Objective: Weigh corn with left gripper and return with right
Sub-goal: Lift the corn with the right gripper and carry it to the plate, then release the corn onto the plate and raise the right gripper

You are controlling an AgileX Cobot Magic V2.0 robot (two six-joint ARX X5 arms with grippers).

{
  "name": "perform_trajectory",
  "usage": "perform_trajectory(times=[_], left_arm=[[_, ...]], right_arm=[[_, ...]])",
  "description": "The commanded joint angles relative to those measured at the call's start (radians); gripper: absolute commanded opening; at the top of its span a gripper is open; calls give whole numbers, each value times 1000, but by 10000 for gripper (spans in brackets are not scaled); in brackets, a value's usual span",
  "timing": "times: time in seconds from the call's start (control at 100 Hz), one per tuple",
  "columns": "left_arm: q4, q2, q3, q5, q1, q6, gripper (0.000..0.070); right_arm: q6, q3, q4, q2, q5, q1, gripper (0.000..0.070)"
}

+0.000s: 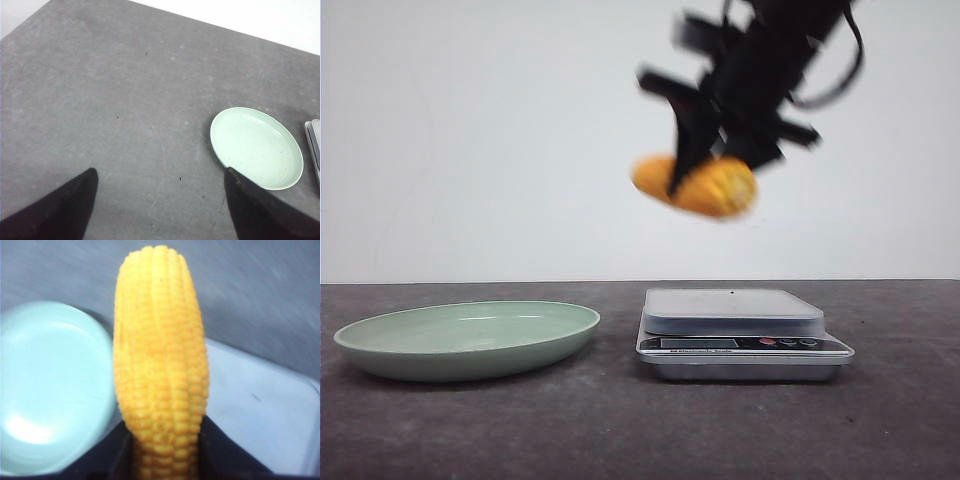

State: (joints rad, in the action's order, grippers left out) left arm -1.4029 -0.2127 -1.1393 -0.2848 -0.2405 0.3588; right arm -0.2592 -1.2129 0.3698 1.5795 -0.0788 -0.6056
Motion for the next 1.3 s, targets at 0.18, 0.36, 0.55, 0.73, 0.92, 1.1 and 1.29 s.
perform_trajectory(times=[0.18, 0.36, 0.55, 0.73, 0.92, 1.1, 1.29], left_arm=[[14, 1, -11, -1, -2, -7, 474], [20, 1, -11, -2, -2, -7, 474], [19, 1, -11, -1, -2, -7, 474], [20, 1, -11, -2, -2, -7, 474], [17, 1, -11, -2, -2, -8, 474], [11, 1, -11, -2, -2, -10, 474], [10, 1, -11, -2, -2, -14, 474]], right_arm=[[1, -230, 15, 33, 8, -178, 0], [-40, -387, 22, 166, 20, -245, 0], [-88, -472, 35, 353, 19, -262, 0], [-148, -472, 69, 476, 25, -262, 0], [-209, -472, 99, 557, 27, -270, 173], [-224, -472, 72, 571, 26, -290, 590], [-254, -473, -3, 552, -2, -302, 589]])
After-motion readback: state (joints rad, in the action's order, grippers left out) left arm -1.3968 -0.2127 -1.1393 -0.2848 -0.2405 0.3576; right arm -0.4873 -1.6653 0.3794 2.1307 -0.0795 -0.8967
